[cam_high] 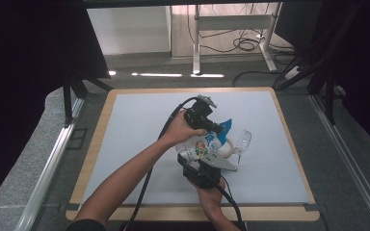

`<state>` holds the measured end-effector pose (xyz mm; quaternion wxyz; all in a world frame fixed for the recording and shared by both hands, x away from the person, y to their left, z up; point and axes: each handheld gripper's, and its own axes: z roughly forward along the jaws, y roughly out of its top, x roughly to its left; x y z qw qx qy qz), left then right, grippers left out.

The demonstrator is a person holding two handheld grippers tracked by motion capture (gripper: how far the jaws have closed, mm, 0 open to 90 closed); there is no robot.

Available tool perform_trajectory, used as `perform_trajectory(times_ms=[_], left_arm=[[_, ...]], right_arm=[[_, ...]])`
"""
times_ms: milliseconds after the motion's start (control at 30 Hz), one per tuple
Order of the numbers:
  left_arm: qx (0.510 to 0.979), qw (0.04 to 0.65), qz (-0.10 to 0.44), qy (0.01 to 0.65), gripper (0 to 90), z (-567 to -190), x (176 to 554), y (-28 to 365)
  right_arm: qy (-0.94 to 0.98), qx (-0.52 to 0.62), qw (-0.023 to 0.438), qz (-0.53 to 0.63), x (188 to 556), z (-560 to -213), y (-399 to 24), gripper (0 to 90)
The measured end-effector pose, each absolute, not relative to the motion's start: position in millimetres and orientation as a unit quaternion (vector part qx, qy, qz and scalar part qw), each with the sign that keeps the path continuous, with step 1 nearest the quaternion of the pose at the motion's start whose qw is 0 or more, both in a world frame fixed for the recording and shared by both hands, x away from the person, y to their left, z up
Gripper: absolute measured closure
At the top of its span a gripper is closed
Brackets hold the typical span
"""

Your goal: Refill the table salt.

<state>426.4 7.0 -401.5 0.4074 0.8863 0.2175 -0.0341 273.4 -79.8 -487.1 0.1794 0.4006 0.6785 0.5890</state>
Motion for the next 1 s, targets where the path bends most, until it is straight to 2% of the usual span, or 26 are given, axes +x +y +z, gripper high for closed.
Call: perform_trajectory(times_ms=[1000], left_arm=[[0.882, 0.415, -0.040, 0.221, 90.0, -401.2, 426.1, 7.8]], right_arm=[[0.678, 0.398, 0.182, 0.590, 272.6, -486.8, -79.9, 57.5]])
